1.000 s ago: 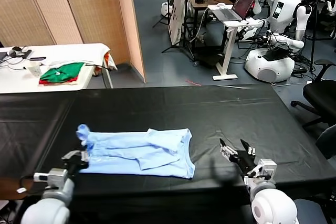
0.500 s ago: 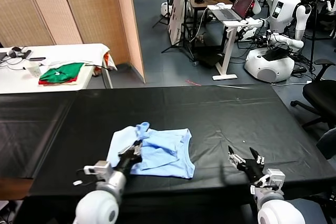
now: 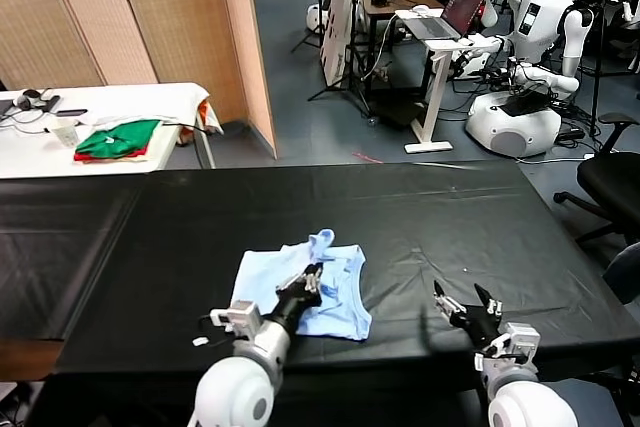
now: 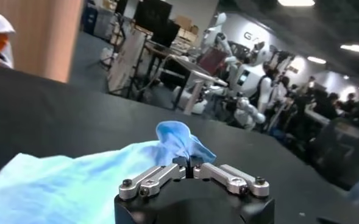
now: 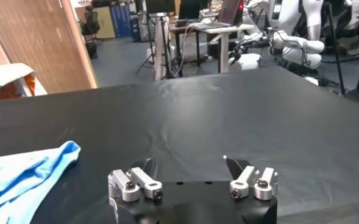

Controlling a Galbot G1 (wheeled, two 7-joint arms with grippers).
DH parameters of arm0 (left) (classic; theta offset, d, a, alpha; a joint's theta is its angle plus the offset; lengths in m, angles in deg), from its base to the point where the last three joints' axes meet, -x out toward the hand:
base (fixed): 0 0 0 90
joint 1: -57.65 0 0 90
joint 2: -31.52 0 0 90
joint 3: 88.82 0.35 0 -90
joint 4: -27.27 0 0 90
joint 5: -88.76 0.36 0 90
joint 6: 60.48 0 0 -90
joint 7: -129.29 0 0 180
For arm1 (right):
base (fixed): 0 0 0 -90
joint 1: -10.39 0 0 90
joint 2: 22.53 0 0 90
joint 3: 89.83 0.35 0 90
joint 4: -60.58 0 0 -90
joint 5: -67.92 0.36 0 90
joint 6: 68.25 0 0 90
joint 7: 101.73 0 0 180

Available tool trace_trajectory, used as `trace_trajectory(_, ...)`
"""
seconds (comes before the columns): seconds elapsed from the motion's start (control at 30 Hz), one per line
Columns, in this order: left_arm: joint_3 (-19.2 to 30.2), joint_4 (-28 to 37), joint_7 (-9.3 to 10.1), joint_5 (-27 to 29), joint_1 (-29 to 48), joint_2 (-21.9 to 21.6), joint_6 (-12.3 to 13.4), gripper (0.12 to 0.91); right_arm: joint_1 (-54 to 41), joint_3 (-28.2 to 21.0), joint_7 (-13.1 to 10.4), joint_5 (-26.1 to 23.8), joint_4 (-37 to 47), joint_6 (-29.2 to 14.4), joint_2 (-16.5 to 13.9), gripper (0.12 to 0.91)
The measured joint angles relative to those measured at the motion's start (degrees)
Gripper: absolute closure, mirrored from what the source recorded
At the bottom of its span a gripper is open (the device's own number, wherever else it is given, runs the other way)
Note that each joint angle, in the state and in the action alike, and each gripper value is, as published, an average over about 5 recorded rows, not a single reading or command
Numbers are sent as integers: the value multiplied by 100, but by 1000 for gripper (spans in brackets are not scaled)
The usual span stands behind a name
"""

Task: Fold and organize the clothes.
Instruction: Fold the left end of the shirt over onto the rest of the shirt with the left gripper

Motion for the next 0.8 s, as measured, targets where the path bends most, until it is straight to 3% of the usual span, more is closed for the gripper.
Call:
trace_trajectory(0.33, 185, 313, -66, 49, 112, 21, 35, 862, 21, -16, 29, -17, 5, -3, 0, 118)
trace_trajectory(0.43, 246, 429, -77, 9, 167, 29, 88, 830, 18, -52, 81, -52, 12, -3, -11, 118)
trace_trajectory(0.53, 314, 504, -33, -199, 192, 78, 87, 692, 21, -106, 170, -97, 16, -3, -52, 118)
trace_trajectory(0.67, 381, 435, 116, -657, 142, 153, -1, 429, 30, -208, 325, -88, -1, -16, -156, 118)
trace_trajectory(0.8, 335, 251, 142, -598, 101, 119, 56, 207, 27, -386, 493, 45, -80, -86, -315, 118)
